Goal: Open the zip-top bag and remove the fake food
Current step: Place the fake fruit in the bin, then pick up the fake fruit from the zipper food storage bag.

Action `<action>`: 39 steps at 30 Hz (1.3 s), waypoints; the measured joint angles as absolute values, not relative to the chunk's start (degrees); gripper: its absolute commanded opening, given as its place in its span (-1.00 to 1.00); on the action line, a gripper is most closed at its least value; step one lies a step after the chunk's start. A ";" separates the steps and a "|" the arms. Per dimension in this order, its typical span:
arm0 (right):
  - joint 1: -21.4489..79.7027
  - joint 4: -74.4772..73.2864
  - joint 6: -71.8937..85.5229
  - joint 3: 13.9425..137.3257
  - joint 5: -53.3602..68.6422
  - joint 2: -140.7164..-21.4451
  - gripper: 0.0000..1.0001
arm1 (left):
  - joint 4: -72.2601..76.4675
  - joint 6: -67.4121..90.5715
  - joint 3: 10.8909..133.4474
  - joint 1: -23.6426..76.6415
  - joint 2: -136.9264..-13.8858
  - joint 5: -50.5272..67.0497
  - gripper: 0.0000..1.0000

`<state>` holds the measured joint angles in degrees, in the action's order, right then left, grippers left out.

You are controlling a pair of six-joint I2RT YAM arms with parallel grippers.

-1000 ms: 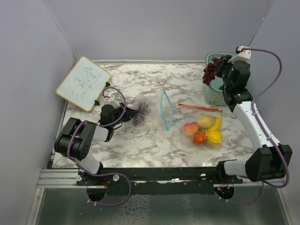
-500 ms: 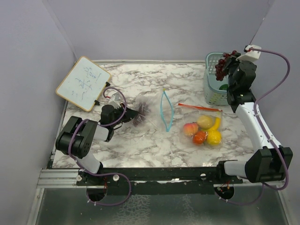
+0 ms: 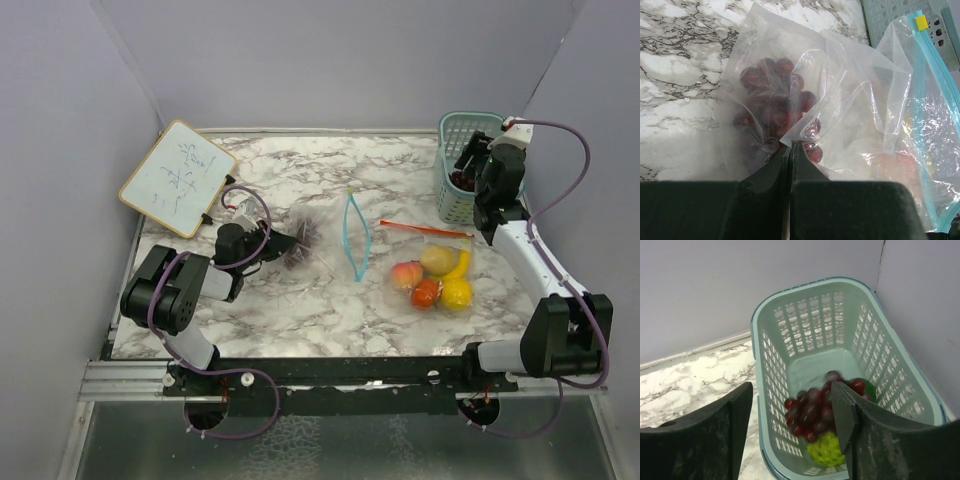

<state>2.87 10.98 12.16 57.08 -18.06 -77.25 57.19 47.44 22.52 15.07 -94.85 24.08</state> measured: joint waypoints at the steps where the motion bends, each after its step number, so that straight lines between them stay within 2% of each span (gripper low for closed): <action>1: 2.87 10.96 12.16 57.04 -17.82 -77.23 0.33 | 57.19 47.44 22.52 15.07 -94.85 24.10 -1.00; 6: 2.87 10.98 11.11 55.79 -13.67 -75.64 0.27 | 57.19 47.46 22.55 15.07 -94.83 24.12 -1.00; 11: 3.46 11.40 11.27 49.63 -4.43 -69.89 0.18 | 57.21 47.48 22.55 15.07 -94.83 24.12 -1.00; 15: 6.79 11.60 11.18 46.09 1.04 -67.99 0.11 | 57.49 47.48 22.57 15.07 -94.83 24.25 -1.00; 18: 12.78 11.14 10.13 44.03 3.57 -68.12 -0.04 | 57.52 47.48 22.65 15.07 -94.83 24.29 -1.00; 28: 31.11 11.25 10.02 42.33 6.07 -72.77 -0.29 | 57.43 47.48 23.16 15.14 -94.83 24.47 -1.00; 39: 34.57 18.65 16.73 36.82 9.30 -80.44 -0.58 | 56.90 47.46 23.14 15.49 -93.78 24.45 -1.00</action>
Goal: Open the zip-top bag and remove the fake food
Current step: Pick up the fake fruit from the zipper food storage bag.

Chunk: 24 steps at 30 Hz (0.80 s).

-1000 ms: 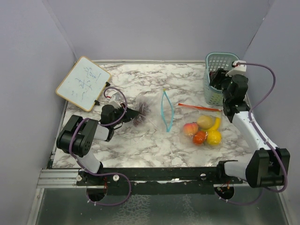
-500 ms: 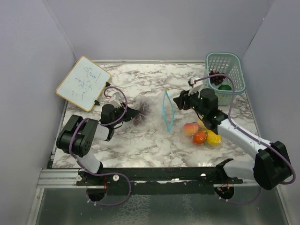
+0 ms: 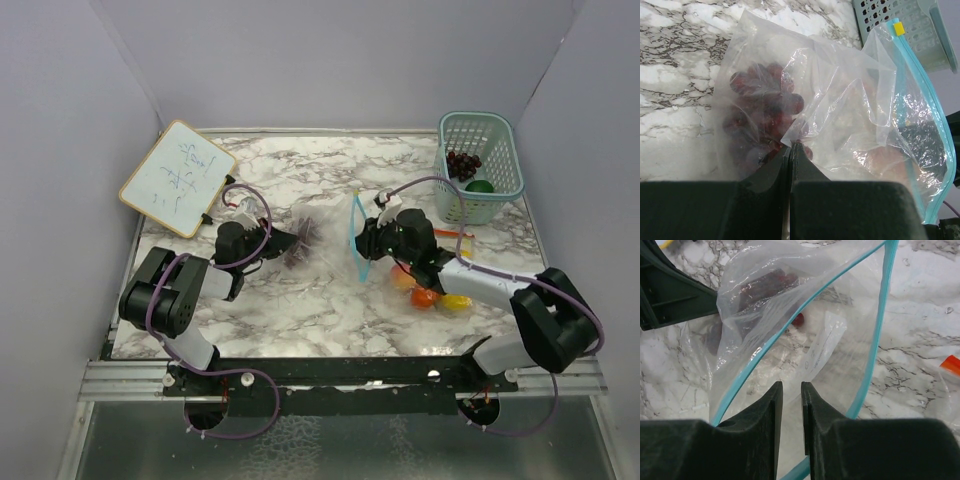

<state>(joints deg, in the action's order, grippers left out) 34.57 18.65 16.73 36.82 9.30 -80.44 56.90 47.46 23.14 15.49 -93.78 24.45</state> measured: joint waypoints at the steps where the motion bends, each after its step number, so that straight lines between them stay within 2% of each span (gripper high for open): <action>1: 34.57 19.79 17.63 36.42 9.78 -81.08 -0.59 | 56.90 47.44 23.14 15.51 -93.76 24.45 -1.00; 10: 34.57 37.08 29.04 35.83 16.99 -93.76 -0.57 | 55.88 47.13 22.87 15.57 -92.33 24.27 -1.00; 16: 34.57 47.27 36.25 35.79 21.06 -102.61 -0.57 | 50.92 44.69 22.76 16.67 -87.02 22.33 -1.00; 24: 34.54 49.63 36.91 33.93 19.94 -100.66 -0.57 | 36.03 37.58 31.57 29.47 -74.35 15.33 -1.00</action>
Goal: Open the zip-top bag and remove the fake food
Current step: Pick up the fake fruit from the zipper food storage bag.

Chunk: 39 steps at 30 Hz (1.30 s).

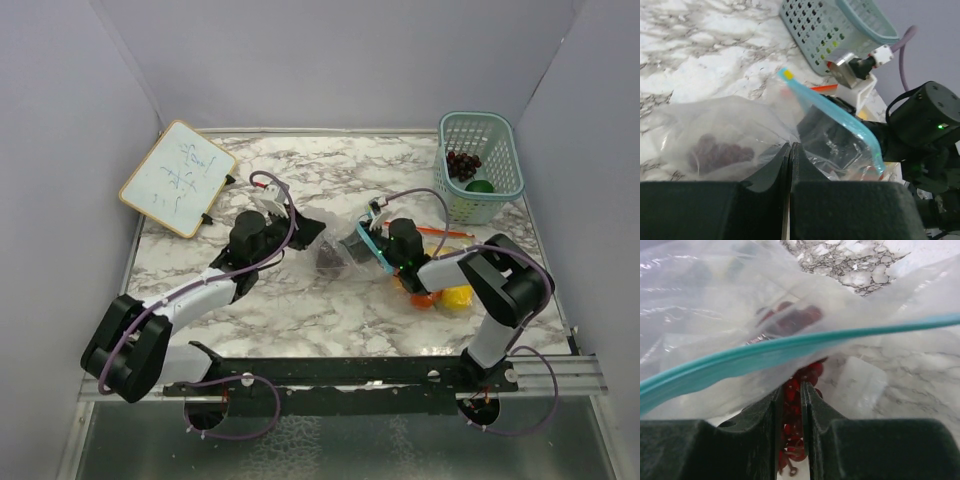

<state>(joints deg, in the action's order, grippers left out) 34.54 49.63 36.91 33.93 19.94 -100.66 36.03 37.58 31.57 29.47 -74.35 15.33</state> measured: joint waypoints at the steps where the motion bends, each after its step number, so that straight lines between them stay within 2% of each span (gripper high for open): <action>1: 34.54 49.54 36.60 33.65 19.55 -100.14 -0.57 | 35.18 36.93 32.47 30.48 -73.38 14.94 -1.00; 5: 34.54 48.99 35.53 33.50 18.33 -98.80 -0.45 | 32.47 34.02 33.74 31.46 -72.49 11.79 -1.00; 10: 34.54 46.87 33.69 32.91 17.28 -97.38 0.07 | 30.72 32.80 31.64 30.46 -75.61 9.19 -1.00; 13: 34.57 45.95 32.34 32.84 17.17 -96.84 0.26 | 30.74 32.67 30.11 29.74 -77.06 8.40 -1.00; 23: 35.03 45.12 29.71 34.30 22.06 -102.67 0.29 | 30.83 32.64 28.67 28.71 -78.46 8.01 -1.00; 25: 35.22 45.17 29.67 34.35 23.62 -104.25 0.18 | 30.89 32.64 28.67 28.56 -78.48 8.01 -1.00; 27: 35.27 45.93 29.58 34.70 25.26 -105.30 -0.07 | 31.42 32.67 28.56 28.45 -78.72 8.03 -1.00; 30: 35.31 46.61 29.65 35.11 26.94 -106.21 -0.54 | 31.99 32.71 28.18 28.10 -79.29 8.05 -1.00; 33: 35.29 47.18 29.58 35.11 27.97 -106.24 -0.90 | 32.10 32.73 28.03 27.64 -79.68 8.05 -1.00; 35: 35.31 46.81 29.36 35.14 28.25 -105.97 -0.97 | 32.16 32.80 28.03 27.18 -79.77 8.05 -1.00; 39: 35.31 43.22 28.53 35.11 28.10 -102.41 -0.97 | 32.86 32.82 28.03 26.39 -79.96 8.05 -1.00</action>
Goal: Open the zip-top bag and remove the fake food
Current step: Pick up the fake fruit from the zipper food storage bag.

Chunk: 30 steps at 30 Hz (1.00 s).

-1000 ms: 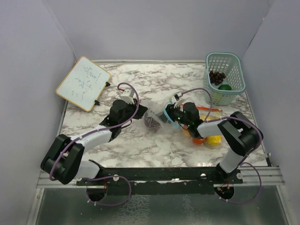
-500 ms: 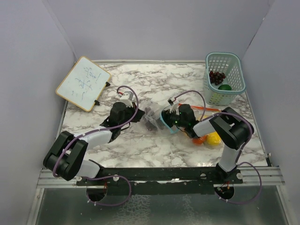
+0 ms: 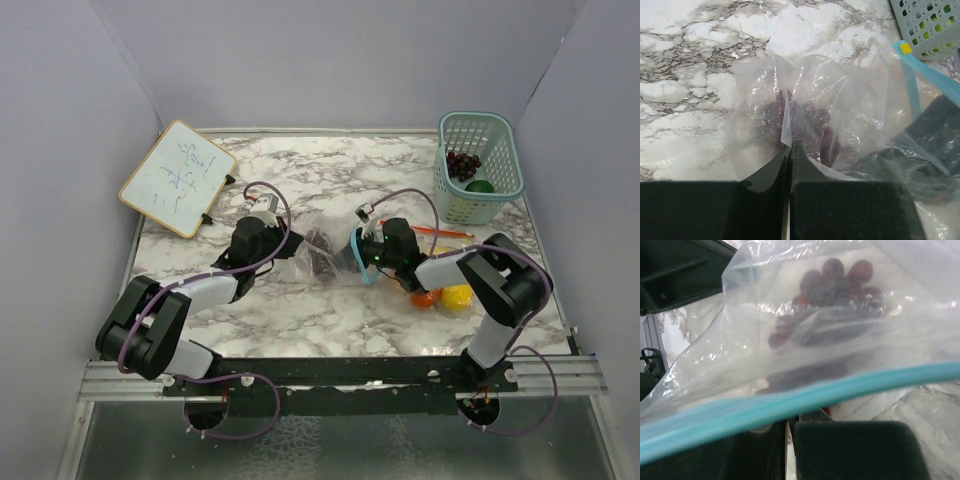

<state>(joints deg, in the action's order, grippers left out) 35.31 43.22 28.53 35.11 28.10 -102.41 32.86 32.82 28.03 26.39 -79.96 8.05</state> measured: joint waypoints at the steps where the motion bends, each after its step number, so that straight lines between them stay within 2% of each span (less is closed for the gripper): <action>1: 35.31 42.17 28.21 35.11 27.92 -101.10 -0.97 | 33.04 32.84 28.03 26.15 -80.09 8.05 -1.00; 20: 34.11 13.67 19.46 35.92 14.33 -72.23 -0.97 | 35.97 33.87 24.88 20.36 -80.64 9.98 -1.00; 30: 34.02 9.87 18.15 42.00 11.31 -70.04 -0.97 | 35.57 29.39 25.10 23.16 -81.06 11.20 -1.00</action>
